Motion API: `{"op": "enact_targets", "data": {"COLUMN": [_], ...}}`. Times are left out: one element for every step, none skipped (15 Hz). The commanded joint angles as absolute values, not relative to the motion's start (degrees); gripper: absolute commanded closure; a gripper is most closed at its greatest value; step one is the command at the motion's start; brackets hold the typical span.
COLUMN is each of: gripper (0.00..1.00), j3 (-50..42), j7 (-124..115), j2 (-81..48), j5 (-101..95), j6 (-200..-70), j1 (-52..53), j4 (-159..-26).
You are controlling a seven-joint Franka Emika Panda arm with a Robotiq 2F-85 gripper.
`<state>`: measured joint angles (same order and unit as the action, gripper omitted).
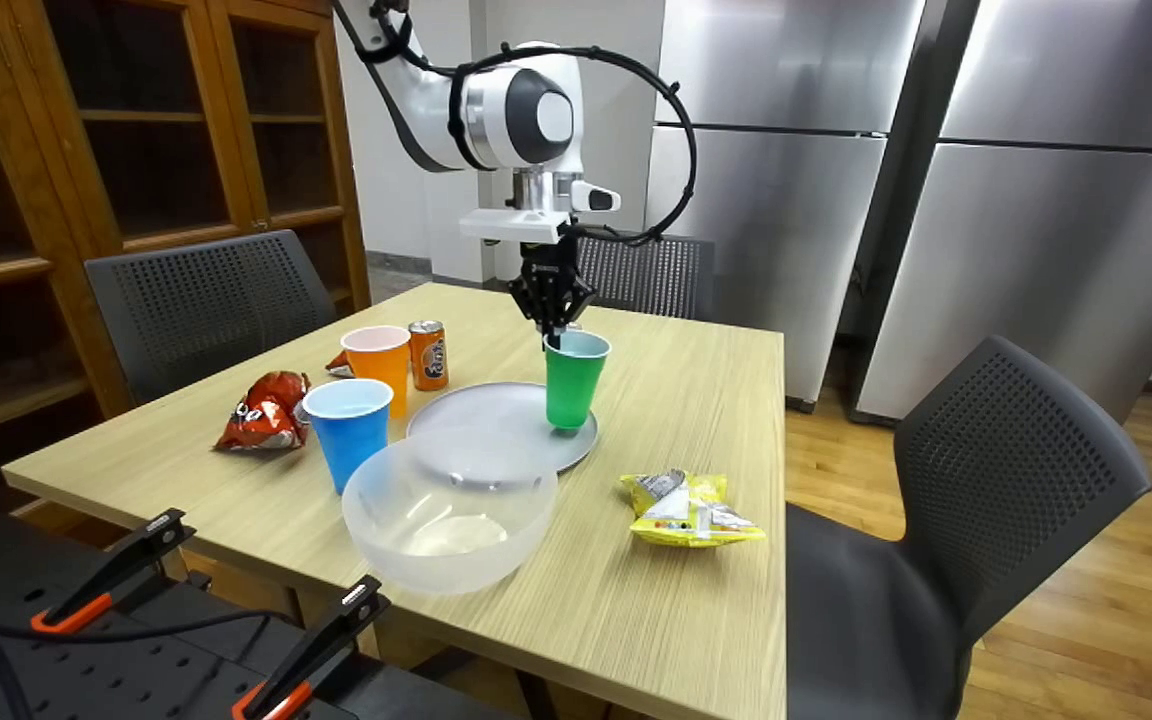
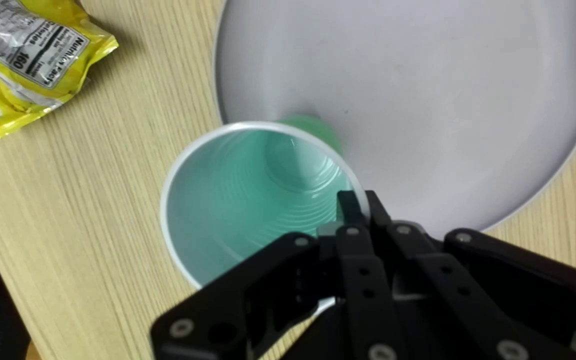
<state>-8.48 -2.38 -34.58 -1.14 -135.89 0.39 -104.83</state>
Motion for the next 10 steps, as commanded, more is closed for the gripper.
{"op": "enact_targets", "data": {"gripper": [0.99, 0.99, 0.99, 0.99, 0.99, 0.99, 0.99, 0.99, 0.99, 0.99], "j3": [-7.45, -7.34, -7.33, -7.27, -7.20, -7.18, -7.17, -7.09, -7.05, -7.03], "j7": [-4.41, -4.37, -4.43, -4.43, -4.39, -4.39, -4.38, -4.32, -4.26, -4.27], "j2": [-33.36, -33.54, -33.72, -34.00, -34.33, -34.54, -34.87, -35.10, -35.36, -35.56], "j5": [-2.92, -3.02, -3.21, -3.35, -3.55, -3.74, -3.93, -3.96, -4.02, -4.06], "j6": [-135.79, -135.73, -135.82, -135.65, -135.40, -135.28, -135.10, -134.90, -134.66, -134.56], "j1": [0.47, 0.58, 0.77, 0.90, 0.99, 1.07, 1.15, 1.16, 1.17, 1.22], "j4": [-105.78, -105.53, -105.33, -104.97, -104.59, -104.38, -104.02, -103.72, -103.33, -103.10]}}
